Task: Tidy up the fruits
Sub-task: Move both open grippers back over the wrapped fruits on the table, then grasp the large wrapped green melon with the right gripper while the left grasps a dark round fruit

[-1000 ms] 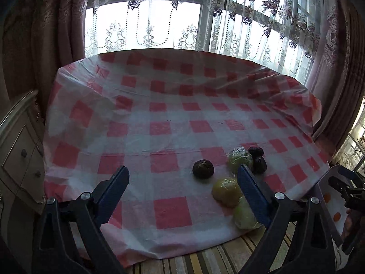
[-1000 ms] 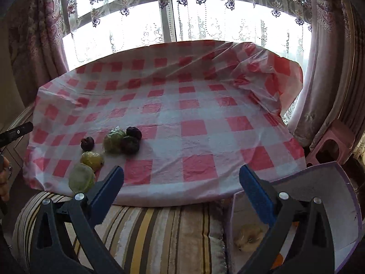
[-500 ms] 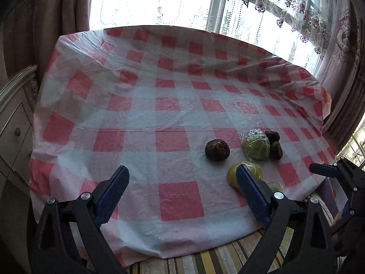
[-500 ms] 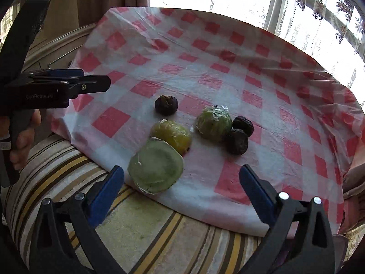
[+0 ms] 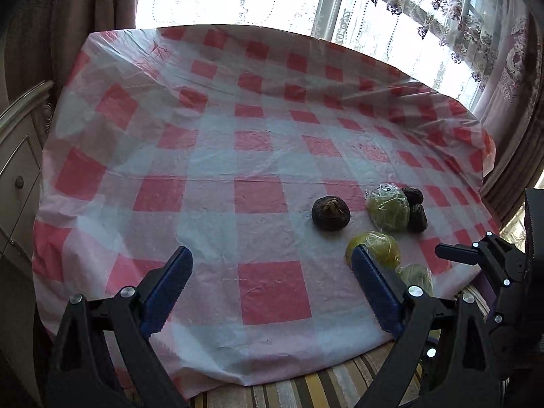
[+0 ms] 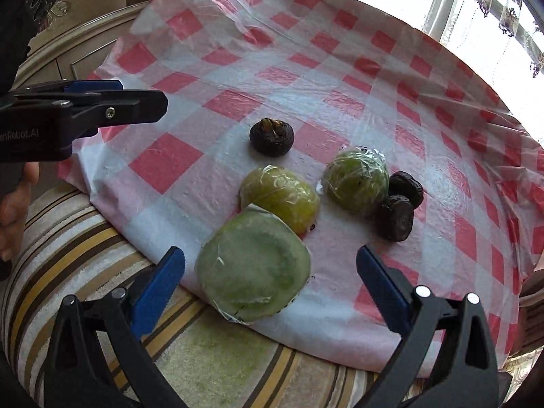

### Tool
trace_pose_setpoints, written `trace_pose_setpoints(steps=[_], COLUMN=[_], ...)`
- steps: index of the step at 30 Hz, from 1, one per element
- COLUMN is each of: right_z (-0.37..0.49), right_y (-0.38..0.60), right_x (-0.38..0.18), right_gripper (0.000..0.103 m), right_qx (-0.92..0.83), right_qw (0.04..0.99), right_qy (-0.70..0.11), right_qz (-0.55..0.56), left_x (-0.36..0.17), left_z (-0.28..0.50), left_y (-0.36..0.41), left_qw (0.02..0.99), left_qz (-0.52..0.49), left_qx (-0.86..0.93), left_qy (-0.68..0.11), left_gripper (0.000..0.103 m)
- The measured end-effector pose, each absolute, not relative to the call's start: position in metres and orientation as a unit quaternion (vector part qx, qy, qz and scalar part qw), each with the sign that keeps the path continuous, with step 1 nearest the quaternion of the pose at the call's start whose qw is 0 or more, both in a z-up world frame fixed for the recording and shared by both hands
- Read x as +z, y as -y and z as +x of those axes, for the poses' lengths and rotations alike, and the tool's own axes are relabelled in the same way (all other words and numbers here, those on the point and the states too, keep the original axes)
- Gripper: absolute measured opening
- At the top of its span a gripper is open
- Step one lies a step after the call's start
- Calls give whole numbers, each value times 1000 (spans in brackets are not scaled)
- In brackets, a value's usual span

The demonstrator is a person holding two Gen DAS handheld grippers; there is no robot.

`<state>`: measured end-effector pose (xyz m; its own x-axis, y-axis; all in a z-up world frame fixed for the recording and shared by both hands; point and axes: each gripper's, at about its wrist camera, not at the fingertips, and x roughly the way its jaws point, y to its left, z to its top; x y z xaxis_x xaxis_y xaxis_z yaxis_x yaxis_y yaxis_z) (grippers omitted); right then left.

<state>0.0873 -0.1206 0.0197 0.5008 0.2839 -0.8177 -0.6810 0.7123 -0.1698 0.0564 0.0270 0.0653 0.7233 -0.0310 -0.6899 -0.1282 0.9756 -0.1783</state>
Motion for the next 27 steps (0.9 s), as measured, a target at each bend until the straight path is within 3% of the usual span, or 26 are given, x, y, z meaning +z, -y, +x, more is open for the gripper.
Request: trace_pose_setpoints(steps=[10,27], right_z=[83,92], right_y=[120,160], right_x=[13,16], right_gripper=[65,64], right_qx=[308,255], right_qw=[822,856], right_qy=[-412,-419], right_qz=[-243,-160], left_x=[60,52], left_z=[61,76], left_y=[-23,-15], left_qw=[919,915], left_qz=[-110,-107], left_qx=[22,20], left_qy=[-378,-390], left_gripper=[88,84])
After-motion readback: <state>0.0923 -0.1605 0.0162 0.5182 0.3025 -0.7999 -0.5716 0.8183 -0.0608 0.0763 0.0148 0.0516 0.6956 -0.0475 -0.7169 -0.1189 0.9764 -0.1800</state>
